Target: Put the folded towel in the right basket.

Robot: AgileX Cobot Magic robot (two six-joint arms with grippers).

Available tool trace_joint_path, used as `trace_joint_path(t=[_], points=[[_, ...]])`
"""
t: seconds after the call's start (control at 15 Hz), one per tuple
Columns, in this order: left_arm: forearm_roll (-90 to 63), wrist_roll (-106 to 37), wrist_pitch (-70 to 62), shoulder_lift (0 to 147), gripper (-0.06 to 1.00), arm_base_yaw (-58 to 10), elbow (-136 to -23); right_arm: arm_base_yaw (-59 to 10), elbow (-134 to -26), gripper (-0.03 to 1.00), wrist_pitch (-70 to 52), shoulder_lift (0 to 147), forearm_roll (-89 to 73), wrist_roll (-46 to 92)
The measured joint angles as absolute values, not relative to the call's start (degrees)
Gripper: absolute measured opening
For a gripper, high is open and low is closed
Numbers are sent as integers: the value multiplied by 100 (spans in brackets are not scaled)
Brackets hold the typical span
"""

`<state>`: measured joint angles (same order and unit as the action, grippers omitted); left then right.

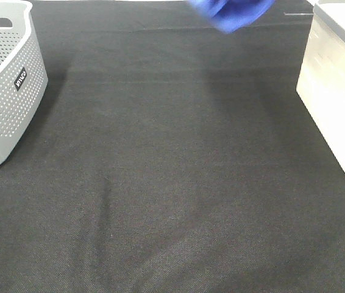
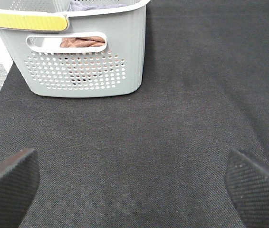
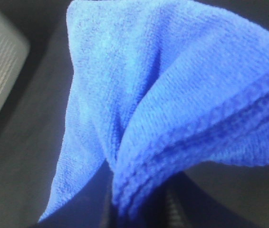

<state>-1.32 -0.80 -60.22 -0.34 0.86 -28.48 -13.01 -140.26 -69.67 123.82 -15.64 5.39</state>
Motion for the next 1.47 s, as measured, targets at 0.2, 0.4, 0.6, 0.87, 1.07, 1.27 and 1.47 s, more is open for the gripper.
trace_joint_path(t=[0.2,0.4,0.6,0.87,1.07,1.27,1.47], points=[[-132,-80,-6022,-34,99,86,-2848,-556,-14026,23,-6967,11958,-1341,504],[-126,-80,-6022,-34,99,86,-2848,659,-14026,23,-6973,11814,-1243,493],[-126,-80,-6022,-34,99,86,-2848,1616,-13894,23,-6973,12072,-1203,544],[-126,-80,-6022,-34,99,86,-2848,1828,-13384,23,-6979,12708,-819,395],[-126,-80,-6022,-34,99,86,-2848,1828,-13264,74,-7013,12983,-367,212],[-126,-80,-6022,-34,99,86,-2848,1828,-13264,95,-7013,12960,-344,223],[-120,-80,-6022,-34,99,86,-2848,1725,-13258,97,-7013,12760,-470,223]])
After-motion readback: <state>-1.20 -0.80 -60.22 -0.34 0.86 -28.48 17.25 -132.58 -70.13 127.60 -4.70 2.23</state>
